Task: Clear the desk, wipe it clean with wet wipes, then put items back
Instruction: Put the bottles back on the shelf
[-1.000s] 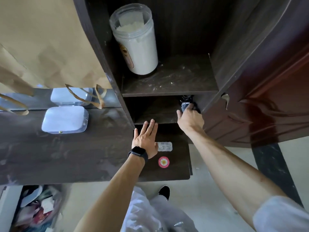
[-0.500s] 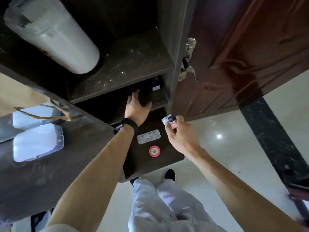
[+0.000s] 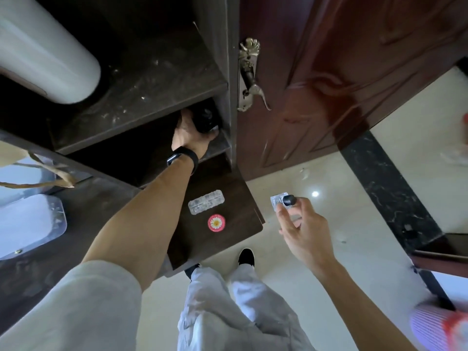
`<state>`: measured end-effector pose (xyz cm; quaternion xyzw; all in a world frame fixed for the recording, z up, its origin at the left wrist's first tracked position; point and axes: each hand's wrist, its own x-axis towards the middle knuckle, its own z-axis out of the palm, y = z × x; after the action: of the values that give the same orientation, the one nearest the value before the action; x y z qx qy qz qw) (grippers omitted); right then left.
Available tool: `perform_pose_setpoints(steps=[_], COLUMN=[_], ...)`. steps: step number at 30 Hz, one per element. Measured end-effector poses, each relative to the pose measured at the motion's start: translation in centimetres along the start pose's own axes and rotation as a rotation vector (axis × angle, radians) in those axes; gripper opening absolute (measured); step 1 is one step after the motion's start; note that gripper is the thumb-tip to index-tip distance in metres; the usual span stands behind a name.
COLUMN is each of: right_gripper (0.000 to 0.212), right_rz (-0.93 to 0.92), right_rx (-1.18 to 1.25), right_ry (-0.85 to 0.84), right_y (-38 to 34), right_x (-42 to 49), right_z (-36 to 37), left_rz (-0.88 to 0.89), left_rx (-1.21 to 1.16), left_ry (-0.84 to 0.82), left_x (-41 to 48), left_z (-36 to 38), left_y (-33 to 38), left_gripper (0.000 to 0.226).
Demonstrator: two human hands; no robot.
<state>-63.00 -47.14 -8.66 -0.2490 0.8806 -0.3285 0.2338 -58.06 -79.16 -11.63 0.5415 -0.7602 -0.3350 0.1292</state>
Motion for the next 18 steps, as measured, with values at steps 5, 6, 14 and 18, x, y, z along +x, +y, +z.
perform_pose_setpoints(steps=[5, 6, 14, 18], right_gripper=[0.037, 0.04, 0.035, 0.026], right_rz=[-0.048, -0.065, -0.249, -0.397], right_rx=[-0.047, -0.053, -0.189, -0.304], right_ry=[-0.058, -0.083, -0.379, -0.444], right_y=[-1.1, -1.6, -6.3, -9.2], right_x=[-0.6, -0.7, -1.4, -2.9], right_z=[1.1, 1.5, 8.2, 12.6], left_rz=[0.056, 0.059, -0.116, -0.283], left_rx=[0.079, 0.06, -0.007, 0.004], left_ry=[-0.119, -0.127, -0.076, 0.013], left_x=[-4.8, -6.3, -18.7, -22.1], left_z=[-2.3, -2.9, -8.4, -11.6], left_y=[-1.1, -1.6, -12.0, -18.3], left_gripper=[0.066, 0.063, 0.072, 0.064])
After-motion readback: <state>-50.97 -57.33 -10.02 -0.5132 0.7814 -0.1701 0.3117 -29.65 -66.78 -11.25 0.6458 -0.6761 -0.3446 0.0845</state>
